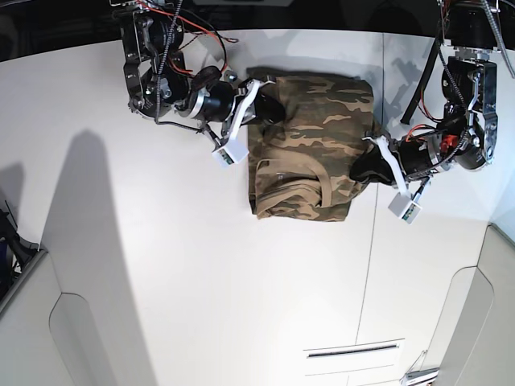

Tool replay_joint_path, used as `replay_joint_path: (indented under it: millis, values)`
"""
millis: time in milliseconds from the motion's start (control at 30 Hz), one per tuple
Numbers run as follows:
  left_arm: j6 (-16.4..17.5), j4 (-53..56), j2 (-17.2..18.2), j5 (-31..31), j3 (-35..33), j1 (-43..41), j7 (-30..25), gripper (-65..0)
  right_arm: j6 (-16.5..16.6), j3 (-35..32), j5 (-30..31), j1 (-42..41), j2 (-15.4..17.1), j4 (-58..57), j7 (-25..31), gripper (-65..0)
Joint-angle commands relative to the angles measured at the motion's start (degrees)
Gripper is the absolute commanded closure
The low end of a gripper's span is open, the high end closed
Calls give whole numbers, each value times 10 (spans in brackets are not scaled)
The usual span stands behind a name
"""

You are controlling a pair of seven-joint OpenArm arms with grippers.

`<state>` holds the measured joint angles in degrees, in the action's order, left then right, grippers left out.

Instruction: Fold the T-shirt properly

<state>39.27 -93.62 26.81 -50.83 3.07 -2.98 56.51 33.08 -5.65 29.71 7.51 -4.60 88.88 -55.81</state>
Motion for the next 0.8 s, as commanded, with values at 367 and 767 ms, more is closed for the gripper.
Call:
replay_joint_path:
  millis: [367,767]
  values:
    - [7,-10,63,-81,65,5,5,-15,7,40,7,-4,7,104,-14,0]
    - [7,-10,65,-192,289,-138,80,-15,5,122,25,46,124,195,-33,0]
